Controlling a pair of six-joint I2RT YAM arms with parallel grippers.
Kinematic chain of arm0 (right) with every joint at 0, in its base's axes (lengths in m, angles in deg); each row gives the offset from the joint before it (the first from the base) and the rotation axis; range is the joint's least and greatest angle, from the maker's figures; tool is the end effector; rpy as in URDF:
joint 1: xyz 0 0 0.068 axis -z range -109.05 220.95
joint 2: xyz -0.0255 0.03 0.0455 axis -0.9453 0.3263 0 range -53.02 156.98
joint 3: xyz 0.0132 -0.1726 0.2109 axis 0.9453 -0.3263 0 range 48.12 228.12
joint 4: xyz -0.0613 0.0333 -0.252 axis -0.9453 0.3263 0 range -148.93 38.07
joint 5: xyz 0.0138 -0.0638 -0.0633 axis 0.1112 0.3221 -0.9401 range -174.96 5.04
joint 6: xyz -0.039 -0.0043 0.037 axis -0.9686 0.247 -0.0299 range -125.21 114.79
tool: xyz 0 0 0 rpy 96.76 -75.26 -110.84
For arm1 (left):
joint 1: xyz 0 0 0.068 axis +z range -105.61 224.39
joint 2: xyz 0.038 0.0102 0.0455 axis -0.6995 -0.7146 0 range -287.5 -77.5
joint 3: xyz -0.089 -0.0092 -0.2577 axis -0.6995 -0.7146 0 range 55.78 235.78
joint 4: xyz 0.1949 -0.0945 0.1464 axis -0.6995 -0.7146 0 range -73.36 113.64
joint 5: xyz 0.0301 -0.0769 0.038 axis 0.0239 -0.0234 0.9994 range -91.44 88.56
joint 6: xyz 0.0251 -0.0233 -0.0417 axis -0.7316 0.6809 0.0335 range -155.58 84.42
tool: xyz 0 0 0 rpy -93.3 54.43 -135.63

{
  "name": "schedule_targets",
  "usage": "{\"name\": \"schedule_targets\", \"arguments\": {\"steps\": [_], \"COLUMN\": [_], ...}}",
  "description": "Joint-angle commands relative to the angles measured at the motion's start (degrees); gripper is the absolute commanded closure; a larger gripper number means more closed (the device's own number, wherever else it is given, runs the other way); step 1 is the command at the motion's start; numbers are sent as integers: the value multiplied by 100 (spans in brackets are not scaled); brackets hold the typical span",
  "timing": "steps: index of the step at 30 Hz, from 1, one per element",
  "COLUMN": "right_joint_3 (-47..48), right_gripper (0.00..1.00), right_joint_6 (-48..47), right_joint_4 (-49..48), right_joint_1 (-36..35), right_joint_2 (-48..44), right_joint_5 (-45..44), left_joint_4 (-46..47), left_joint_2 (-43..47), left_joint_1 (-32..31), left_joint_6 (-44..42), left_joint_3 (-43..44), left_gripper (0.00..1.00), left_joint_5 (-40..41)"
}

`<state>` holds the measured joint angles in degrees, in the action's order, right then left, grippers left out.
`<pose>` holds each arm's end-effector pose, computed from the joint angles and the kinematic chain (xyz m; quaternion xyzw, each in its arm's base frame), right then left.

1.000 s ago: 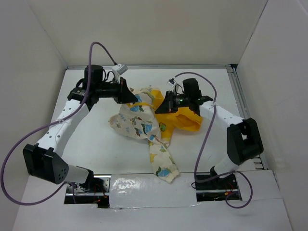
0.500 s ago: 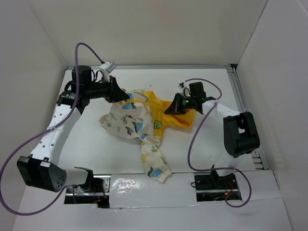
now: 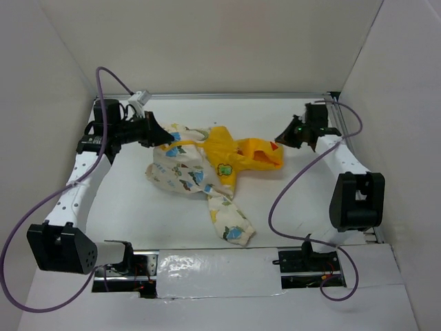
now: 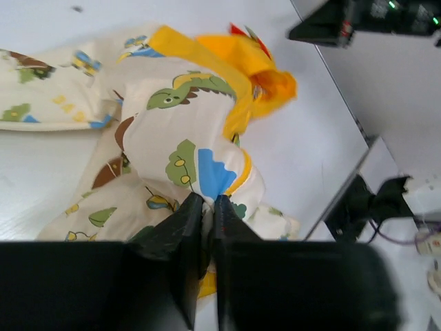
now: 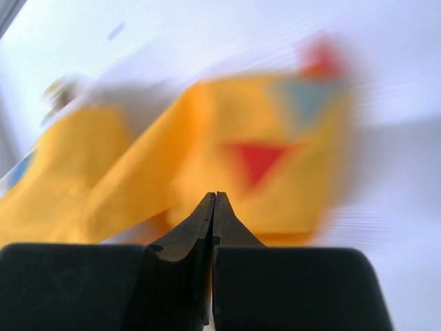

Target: Zip up the jacket

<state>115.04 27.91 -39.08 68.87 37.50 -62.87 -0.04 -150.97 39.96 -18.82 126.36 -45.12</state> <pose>0.3479 0.0261 0.2607 0.1683 0.8890 0.2850 0.3164 0.2791 -0.0463 0.3695 0.1097 0.8061 -0.4007 0.4215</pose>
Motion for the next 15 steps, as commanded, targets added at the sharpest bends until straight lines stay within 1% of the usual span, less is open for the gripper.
{"name": "schedule_targets", "arguments": {"steps": [1,2,3,4,5,6,7,9,10,11,14,15], "right_joint_3": [277,444,497,524,446,376,279,15,-64,-204,-441,-495], "right_gripper": [100,97,84,66,53,16,1,0,0,0,0,0], "right_joint_6": [-542,-622,-701,-763,-807,-834,-816,-781,-738,-729,-650,-571], "right_joint_4": [519,589,659,721,695,634,494,388,309,308,256,238], "right_joint_1": [446,446,437,437,429,402,393,376,376,341,297,288], "right_joint_2": [-87,-87,-113,-148,-323,-438,-569,-937,-1053,-1176,-1728,-1809], "right_joint_5": [-1392,-1226,-1155,-1119,-1084,-979,-909,-637,-557,-504,-538,-539], "left_joint_4": [522,479,444,374,338,268,128,-355,-478,-566,-725,-708], "left_joint_2": [-17,-236,-342,-517,-589,-668,-799,-870,-801,-722,-239,67], "left_joint_1": [311,328,320,337,328,337,346,381,390,399,416,416], "left_joint_6": [223,310,328,329,346,381,477,592,766,855,1145,1276], "left_joint_3": [26,34,51,78,113,235,341,604,640,641,570,501], "left_gripper": [75,25,1,1,1,1,1,1,1,1,1,1], "left_joint_5": [210,420,518,614,746,930,1254,1563,1982,2143,2346,2338]}}
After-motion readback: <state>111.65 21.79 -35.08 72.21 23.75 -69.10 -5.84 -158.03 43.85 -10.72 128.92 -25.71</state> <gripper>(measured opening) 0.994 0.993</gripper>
